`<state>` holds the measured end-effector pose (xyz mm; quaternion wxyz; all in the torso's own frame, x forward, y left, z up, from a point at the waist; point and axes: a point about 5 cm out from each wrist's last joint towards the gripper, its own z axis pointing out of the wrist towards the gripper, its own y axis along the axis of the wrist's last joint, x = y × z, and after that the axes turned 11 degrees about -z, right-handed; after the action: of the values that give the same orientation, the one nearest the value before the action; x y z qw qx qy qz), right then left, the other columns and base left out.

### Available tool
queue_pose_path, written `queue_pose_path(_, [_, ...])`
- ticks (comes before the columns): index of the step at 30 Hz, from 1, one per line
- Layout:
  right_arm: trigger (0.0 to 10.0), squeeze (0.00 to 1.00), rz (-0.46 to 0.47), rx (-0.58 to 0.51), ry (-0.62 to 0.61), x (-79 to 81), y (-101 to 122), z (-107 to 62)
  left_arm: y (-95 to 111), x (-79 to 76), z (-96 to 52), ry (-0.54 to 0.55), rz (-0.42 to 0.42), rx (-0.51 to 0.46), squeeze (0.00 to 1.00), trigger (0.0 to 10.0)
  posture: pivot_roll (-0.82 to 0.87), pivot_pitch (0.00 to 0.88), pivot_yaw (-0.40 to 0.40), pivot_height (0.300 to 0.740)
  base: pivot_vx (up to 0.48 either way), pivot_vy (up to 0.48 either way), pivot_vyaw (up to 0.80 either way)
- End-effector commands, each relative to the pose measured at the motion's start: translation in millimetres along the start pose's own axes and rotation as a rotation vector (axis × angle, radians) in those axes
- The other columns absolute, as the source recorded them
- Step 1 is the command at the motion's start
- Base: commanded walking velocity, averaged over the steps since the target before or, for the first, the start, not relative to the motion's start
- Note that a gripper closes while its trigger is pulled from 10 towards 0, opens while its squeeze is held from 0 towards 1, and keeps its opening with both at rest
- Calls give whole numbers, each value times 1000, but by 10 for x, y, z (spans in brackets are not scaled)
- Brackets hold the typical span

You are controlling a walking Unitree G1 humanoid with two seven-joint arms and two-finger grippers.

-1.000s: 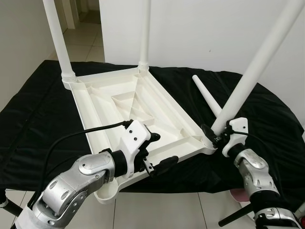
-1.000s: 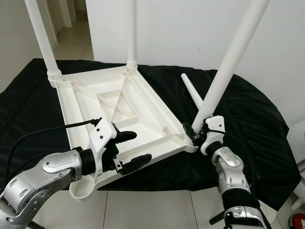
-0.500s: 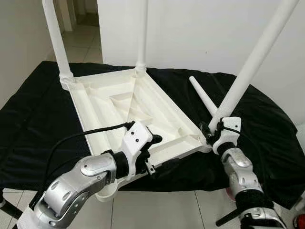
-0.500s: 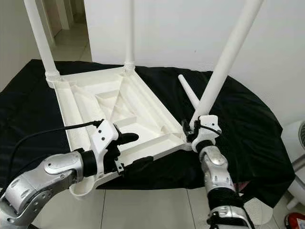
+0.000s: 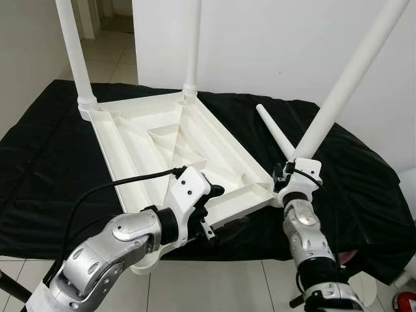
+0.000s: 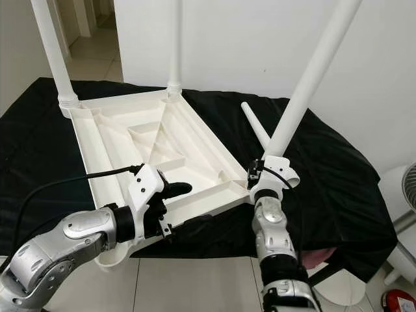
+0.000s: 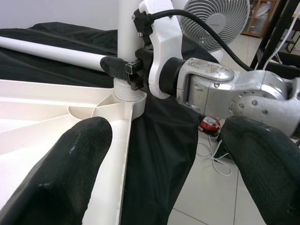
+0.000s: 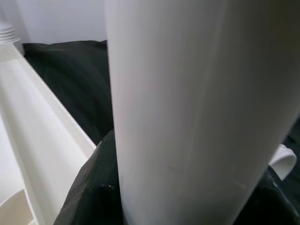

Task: Building children table

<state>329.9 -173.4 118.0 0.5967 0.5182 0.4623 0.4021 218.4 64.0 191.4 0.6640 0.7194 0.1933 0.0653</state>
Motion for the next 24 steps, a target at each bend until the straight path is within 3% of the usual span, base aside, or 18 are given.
queue_pose_path(1, [10000,0,-8,83,-52,-12,-146,-75,1,-41,16,-71,13,14,0,10000,34,0,-106,740,0,0,0])
queue_pose_path(8, [10000,0,17,111,-166,14,-153,-249,-1,-37,32,-82,20,16,0,10000,24,0,-105,740,0,0,0])
queue_pose_path(15, [10000,0,25,98,-107,107,-125,-295,0,-18,36,-91,27,22,0,10000,17,0,-101,740,0,0,0])
queue_pose_path(16, [10000,98,29,95,-99,107,-125,-299,1,-16,36,-92,29,22,0,10000,20,0,-103,740,0,0,0])
queue_pose_path(20, [10000,98,30,95,-102,99,-117,-317,3,-15,37,-92,30,22,0,10000,20,0,-103,740,0,0,0])
queue_pose_path(21, [10000,1000,28,72,-92,77,-88,-314,5,-14,37,-92,31,23,0,10000,21,0,-104,740,0,0,0])
queue_pose_path(24, [10000,1000,40,16,-35,43,-15,-279,7,-15,39,-92,32,22,0,10000,24,0,-105,740,0,0,0])
